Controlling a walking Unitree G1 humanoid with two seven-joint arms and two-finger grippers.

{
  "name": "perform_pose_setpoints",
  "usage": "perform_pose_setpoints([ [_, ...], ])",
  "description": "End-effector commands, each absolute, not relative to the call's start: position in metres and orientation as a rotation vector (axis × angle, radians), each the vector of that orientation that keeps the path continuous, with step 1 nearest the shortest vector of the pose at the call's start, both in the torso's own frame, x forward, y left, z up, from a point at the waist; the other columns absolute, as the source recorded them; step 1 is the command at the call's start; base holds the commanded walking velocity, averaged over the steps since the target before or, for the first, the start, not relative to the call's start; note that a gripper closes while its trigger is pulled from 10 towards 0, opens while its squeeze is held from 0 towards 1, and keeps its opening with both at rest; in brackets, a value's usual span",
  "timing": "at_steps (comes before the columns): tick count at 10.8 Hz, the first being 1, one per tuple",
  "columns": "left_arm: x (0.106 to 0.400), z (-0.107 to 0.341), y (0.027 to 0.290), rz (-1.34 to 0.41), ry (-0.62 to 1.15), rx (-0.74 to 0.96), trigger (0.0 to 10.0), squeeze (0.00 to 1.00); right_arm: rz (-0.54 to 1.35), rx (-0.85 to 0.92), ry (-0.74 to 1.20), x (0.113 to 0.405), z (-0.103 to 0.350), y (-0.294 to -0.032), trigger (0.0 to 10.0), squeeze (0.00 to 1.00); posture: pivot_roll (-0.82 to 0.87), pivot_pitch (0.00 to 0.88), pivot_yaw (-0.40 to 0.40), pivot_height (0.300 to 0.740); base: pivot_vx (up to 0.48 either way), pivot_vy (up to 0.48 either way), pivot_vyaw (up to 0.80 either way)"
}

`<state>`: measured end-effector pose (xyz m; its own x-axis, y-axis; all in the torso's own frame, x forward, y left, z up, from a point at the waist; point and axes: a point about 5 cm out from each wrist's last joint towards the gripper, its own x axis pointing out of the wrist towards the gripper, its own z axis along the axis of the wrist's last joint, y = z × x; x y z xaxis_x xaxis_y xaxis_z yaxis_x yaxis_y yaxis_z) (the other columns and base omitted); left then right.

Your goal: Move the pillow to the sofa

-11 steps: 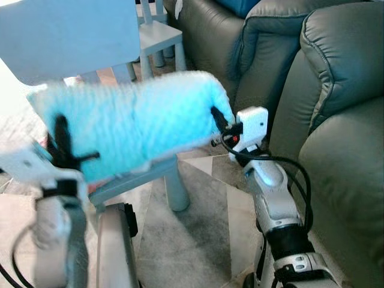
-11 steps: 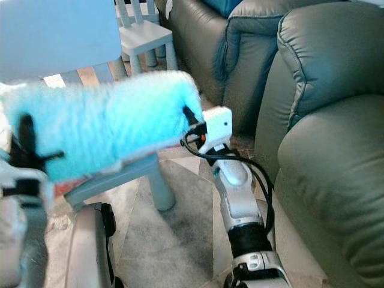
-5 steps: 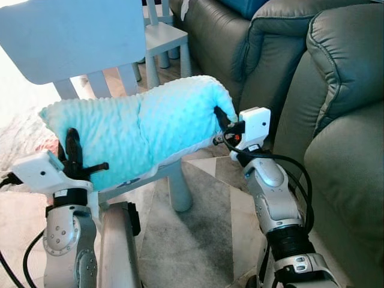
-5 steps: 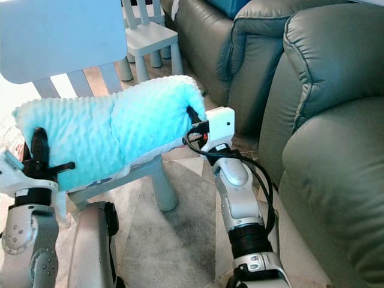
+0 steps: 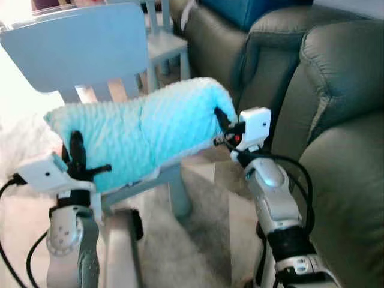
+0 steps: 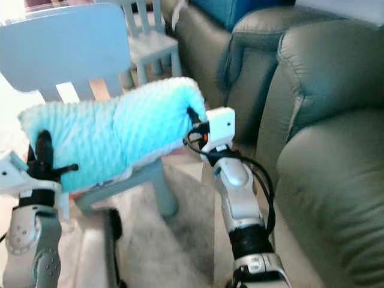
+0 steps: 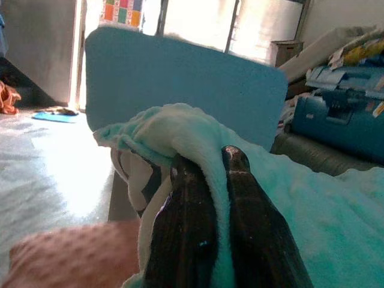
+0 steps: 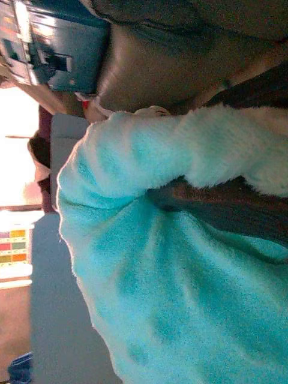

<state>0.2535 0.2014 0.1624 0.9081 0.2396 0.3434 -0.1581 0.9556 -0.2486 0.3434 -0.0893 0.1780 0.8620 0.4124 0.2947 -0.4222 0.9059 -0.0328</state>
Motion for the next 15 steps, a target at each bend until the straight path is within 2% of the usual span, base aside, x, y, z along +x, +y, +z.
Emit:
perform_pose_setpoints([
  [1, 0.2541, 0.1667, 0.2005, 0.198, -0.404, -0.202, 0.0, 0.0, 0.451, 0.04, -0.349, 0.3425, 0.1905, -0.0848, 0.0, 0.0, -0.16, 0.0, 0.052, 0.473, 0.0, 0.0, 0.0],
  [3, 0.2548, 0.1662, 0.2002, 0.194, -0.401, -0.199, 0.0, 0.0, 0.452, 0.042, -0.348, 0.3424, 0.1903, -0.0843, 0.0, 0.0, -0.16, 0.0, 0.054, 0.523, 0.0, 0.0, 0.0],
  [11, 0.2586, 0.1604, 0.1948, 0.181, -0.365, -0.204, 0.0, 0.0, 0.452, 0.043, -0.352, 0.3427, 0.1917, -0.0842, 0.0, 0.0, -0.16, 0.0, 0.059, 0.678, 0.0, 0.0, 0.0],
  [15, 0.261, 0.1591, 0.1906, 0.165, -0.357, -0.203, 0.0, 0.0, 0.451, 0.041, -0.356, 0.3433, 0.1931, -0.0851, 0.0, 0.0, -0.17, 0.0, 0.06, 0.733, 0.0, 0.0, 0.0],
])
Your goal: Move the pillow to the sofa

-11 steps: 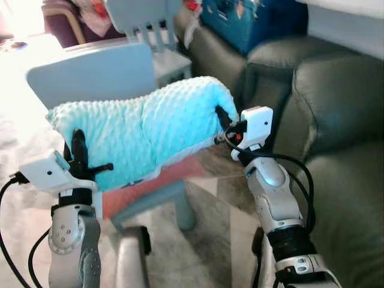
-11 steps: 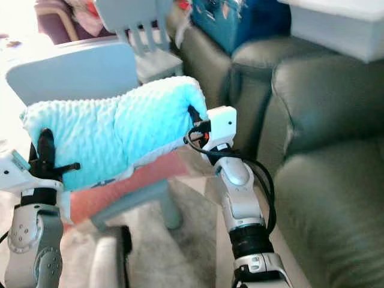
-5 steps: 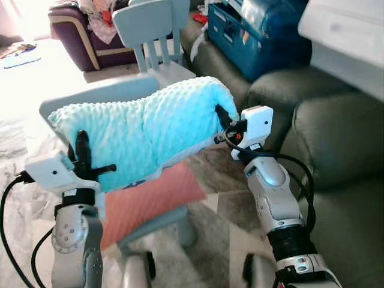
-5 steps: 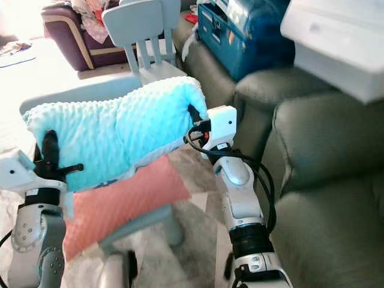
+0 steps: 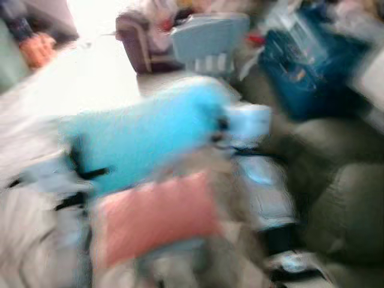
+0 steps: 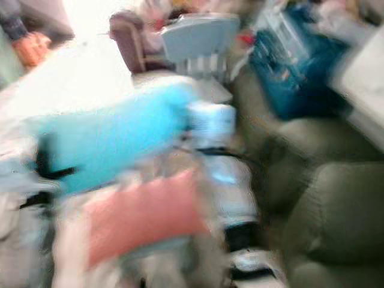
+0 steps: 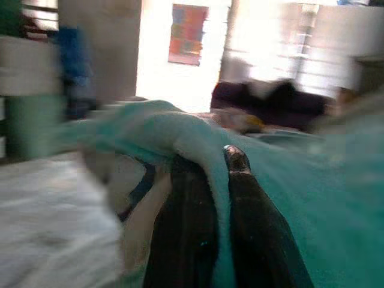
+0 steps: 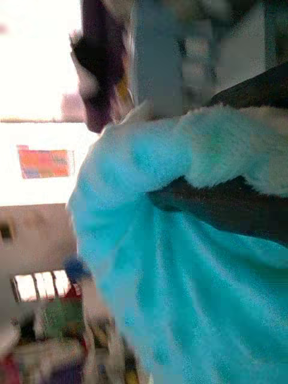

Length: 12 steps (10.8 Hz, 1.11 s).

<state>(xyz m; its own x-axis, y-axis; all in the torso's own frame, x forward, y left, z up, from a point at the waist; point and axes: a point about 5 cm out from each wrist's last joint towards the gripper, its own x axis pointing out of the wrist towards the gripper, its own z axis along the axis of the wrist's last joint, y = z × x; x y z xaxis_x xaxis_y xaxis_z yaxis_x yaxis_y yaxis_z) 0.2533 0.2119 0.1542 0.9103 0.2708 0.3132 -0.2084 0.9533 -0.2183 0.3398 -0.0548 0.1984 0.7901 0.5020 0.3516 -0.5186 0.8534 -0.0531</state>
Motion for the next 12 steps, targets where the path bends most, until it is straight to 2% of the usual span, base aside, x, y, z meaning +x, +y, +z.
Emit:
perform_pose_setpoints([
  [1, 0.261, 0.158, 0.19, 0.163, -0.352, -0.205, 0.0, 0.0, 0.451, 0.044, -0.355, 0.343, 0.193, -0.085, 0.0, 0.0, -0.17, 0.0, 0.06, 0.74, 0.0, 0.0, 0.0],
  [7, 0.259, 0.142, 0.188, 0.203, -0.237, -0.143, 0.0, 0.0, 0.454, 0.046, -0.356, 0.345, 0.195, -0.084, 0.0, 0.0, -0.16, 0.0, 0.054, 0.74, 0.0, 0.0, 0.0],
  [8, 0.259, 0.142, 0.19, 0.22, -0.235, -0.132, 2.0, 0.0, 0.46, 0.039, -0.348, 0.344, 0.192, -0.084, 0.0, 0.0, -0.16, 0.0, 0.054, 0.74, 0.0, 0.0, 0.0],
  [9, 0.26, 0.144, 0.192, 0.226, -0.239, -0.134, 3.1, 0.0, 0.461, 0.048, -0.349, 0.343, 0.192, -0.084, 0.0, 0.0, -0.16, 0.0, 0.054, 0.74, 0.0, 0.0, 0.0],
  [10, 0.26, 0.142, 0.192, 0.232, -0.221, -0.124, 9.3, 0.0, 0.467, 0.045, -0.347, 0.343, 0.192, -0.085, 0.0, 0.0, -0.16, 0.0, 0.054, 0.74, 0.0, 0.0, 0.0],
  [11, 0.261, 0.137, 0.193, 0.238, -0.15, -0.099, 10.0, 0.0, 0.474, 0.053, -0.336, 0.342, 0.19, -0.085, 0.0, 0.0, -0.16, 0.0, 0.055, 0.74, 0.0, 0.0, 0.0],
  [12, 0.261, 0.132, 0.195, 0.264, -0.11, -0.058, 10.0, 0.0, 0.486, 0.058, -0.321, 0.342, 0.187, -0.084, 0.0, 0.0, -0.16, 0.0, 0.056, 0.74, 0.0, 0.0, 0.0],
])
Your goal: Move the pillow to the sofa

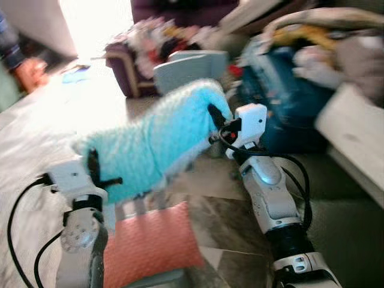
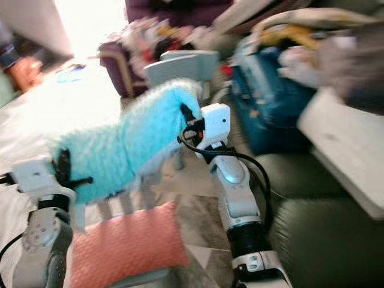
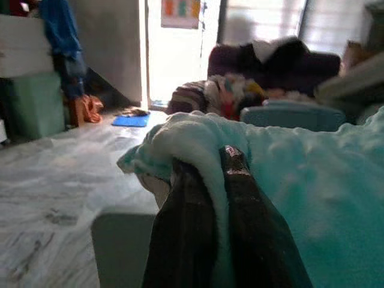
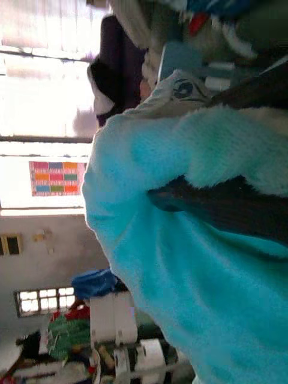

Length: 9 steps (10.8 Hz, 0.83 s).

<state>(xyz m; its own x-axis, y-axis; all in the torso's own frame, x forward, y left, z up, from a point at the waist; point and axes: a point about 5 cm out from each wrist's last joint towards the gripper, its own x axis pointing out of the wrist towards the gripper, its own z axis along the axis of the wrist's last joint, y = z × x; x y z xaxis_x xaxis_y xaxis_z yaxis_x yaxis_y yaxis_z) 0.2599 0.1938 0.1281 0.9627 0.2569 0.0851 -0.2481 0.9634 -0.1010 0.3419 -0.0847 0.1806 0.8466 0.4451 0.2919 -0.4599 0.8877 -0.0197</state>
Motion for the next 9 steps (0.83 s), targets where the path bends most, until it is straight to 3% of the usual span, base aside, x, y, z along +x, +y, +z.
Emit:
perform_pose_setpoints([
  [1, 0.259, 0.127, 0.199, 0.277, -0.073, -0.093, 10.0, 0.0, 0.486, 0.076, -0.28, 0.341, 0.18, -0.084, 0.0, 0.0, -0.15, 0.0, 0.056, 0.74, 0.0, 0.0, 0.0],
  [3, 0.251, 0.103, 0.203, 0.26, 0.013, -0.143, 10.0, 0.0, 0.499, 0.1, -0.125, 0.336, 0.148, -0.086, 0.0, 0.0, -0.16, 0.0, 0.053, 0.74, 0.0, 0.0, 0.0],
  [6, 0.238, 0.076, 0.215, 0.301, 0.101, -0.12, 10.0, 0.0, 0.476, 0.082, -0.06, 0.335, 0.129, -0.097, 0.0, 0.0, -0.15, 0.0, 0.051, 0.74, 0.0, 0.0, 0.0],
  [9, 0.228, 0.024, 0.228, 0.291, 0.314, -0.102, 10.0, 0.0, 0.443, 0.023, 0.085, 0.335, 0.092, -0.11, 0.0, 0.0, -0.13, 0.0, 0.04, 0.74, 0.0, 0.0, 0.0],
])
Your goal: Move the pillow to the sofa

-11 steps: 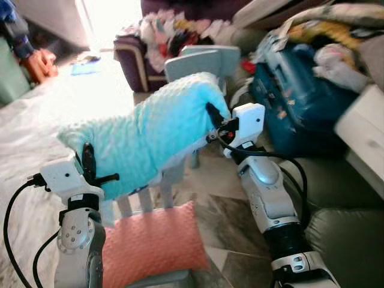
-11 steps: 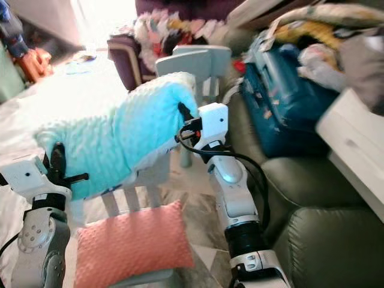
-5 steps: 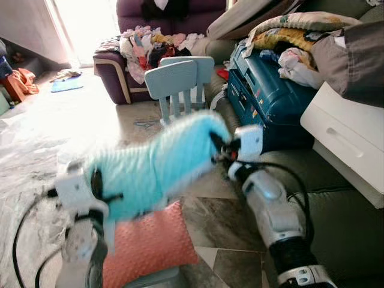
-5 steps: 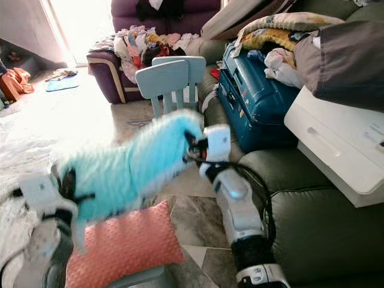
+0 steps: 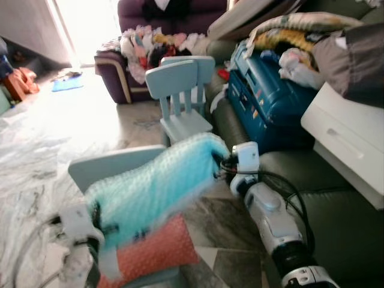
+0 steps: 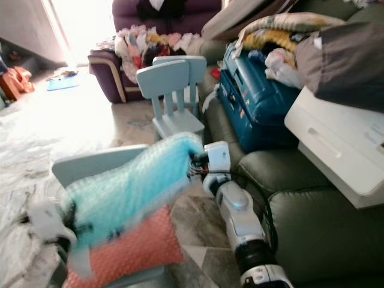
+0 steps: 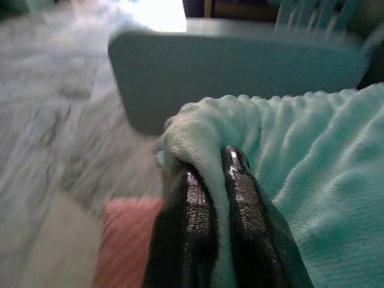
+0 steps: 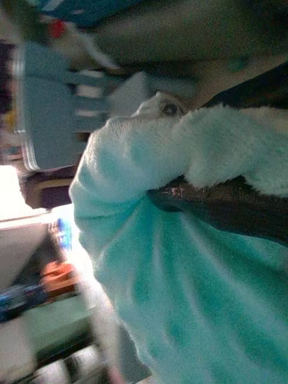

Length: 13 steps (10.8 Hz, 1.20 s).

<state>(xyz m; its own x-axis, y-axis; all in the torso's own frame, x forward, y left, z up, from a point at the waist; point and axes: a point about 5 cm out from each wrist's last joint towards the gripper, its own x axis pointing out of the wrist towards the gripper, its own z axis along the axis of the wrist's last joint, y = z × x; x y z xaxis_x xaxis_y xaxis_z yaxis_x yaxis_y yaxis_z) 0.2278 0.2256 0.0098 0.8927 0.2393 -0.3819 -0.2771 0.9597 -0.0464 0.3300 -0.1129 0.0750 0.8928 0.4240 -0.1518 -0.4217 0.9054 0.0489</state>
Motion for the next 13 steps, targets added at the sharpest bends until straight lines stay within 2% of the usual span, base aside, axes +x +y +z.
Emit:
perform_pose_setpoints([
  [1, 0.227, 0.007, 0.234, 0.284, 0.389, -0.079, 10.0, 0.0, 0.411, -0.002, 0.166, 0.333, 0.074, -0.119, 0.0, 0.0, -0.13, 0.0, 0.039, 0.74, 0.0, 0.0, 0.0],
  [4, 0.23, -0.008, 0.247, 0.312, 0.459, -0.082, 10.0, 0.0, 0.249, 0.0, 0.386, 0.32, 0.033, -0.155, 0.0, 0.0, -0.15, 0.0, 0.045, 0.74, 0.0, 0.0, 0.0],
  [7, 0.237, 0.015, 0.222, 0.217, 0.329, -0.14, 10.0, 0.0, 0.22, 0.055, 0.39, 0.311, 0.026, -0.165, 0.0, 0.0, -0.16, 0.004, 0.05, 0.74, 0.0, 0.0, 0.0],
  [8, 0.235, 0.014, 0.216, 0.204, 0.32, -0.156, 10.0, 0.0, 0.228, 0.054, 0.396, 0.308, 0.022, -0.163, 3.9, 0.0, -0.16, 0.009, 0.049, 0.74, 0.0, 0.0, 0.0],
  [9, 0.235, 0.014, 0.216, 0.204, 0.318, -0.157, 10.0, 0.0, 0.231, 0.051, 0.401, 0.307, 0.021, -0.163, 3.9, 0.0, -0.16, 0.009, 0.049, 0.74, 0.0, 0.0, 0.0],
  [10, 0.235, 0.013, 0.213, 0.204, 0.314, -0.172, 10.0, 0.0, 0.242, 0.036, 0.4, 0.308, 0.021, -0.163, 10.0, 0.0, -0.17, 0.014, 0.049, 0.74, 0.0, 0.0, 0.0],
  [13, 0.237, 0.019, 0.211, 0.218, 0.296, -0.233, 10.0, 0.0, 0.236, 0.037, 0.395, 0.31, 0.023, -0.166, 10.0, 0.0, -0.17, 0.016, 0.048, 0.74, 0.0, 0.0, 0.0],
])
